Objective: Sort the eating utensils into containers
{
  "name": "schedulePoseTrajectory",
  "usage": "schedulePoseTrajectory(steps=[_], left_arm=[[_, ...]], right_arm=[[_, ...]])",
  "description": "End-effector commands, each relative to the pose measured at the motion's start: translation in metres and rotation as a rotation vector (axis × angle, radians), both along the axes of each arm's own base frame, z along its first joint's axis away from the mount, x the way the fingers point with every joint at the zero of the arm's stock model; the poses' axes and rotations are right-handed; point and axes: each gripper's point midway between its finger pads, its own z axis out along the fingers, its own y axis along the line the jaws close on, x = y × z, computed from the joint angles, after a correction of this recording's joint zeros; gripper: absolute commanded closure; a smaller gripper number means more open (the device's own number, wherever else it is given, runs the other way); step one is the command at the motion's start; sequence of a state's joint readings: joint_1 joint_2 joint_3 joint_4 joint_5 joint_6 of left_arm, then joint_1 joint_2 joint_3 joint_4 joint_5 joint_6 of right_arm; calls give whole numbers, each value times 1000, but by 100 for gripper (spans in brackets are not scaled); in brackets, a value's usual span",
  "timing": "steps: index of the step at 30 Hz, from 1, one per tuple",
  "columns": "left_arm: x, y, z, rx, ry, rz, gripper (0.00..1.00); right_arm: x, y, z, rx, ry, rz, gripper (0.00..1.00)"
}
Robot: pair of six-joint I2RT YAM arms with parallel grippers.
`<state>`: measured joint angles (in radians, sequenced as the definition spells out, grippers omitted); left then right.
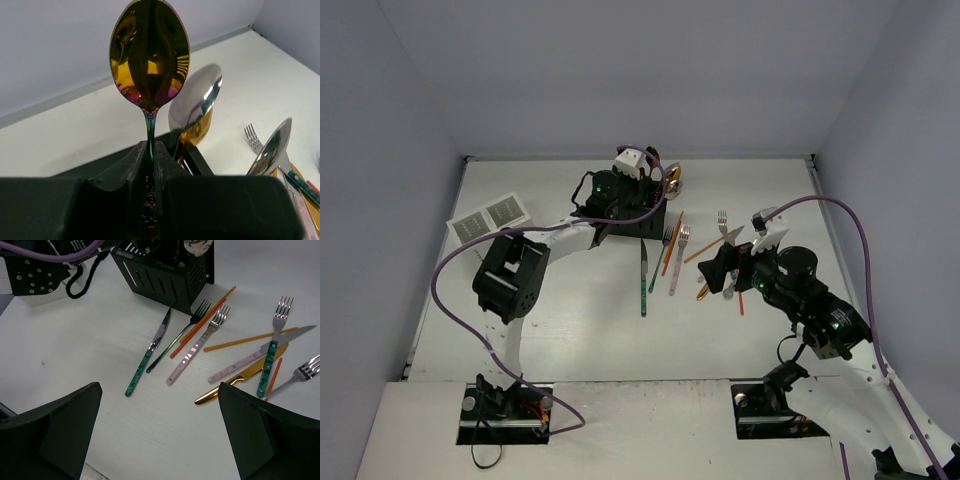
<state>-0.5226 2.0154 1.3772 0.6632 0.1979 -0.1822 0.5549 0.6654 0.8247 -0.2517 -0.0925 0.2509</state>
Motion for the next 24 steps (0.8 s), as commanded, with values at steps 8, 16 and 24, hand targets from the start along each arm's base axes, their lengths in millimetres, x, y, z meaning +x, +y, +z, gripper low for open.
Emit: schedulePoseTrajectory(steps=[8,16,24], left_arm=[[-35,6,82,-85,-179,-20,74],[-35,31,103,23,-72,131,62],[-35,44,46,268,299,227,63]], right_arm=[[3,2,8,40,-29,-6,0],[4,2,9,31,-35,-2,0],[3,1,15,30,-54,-2,0]])
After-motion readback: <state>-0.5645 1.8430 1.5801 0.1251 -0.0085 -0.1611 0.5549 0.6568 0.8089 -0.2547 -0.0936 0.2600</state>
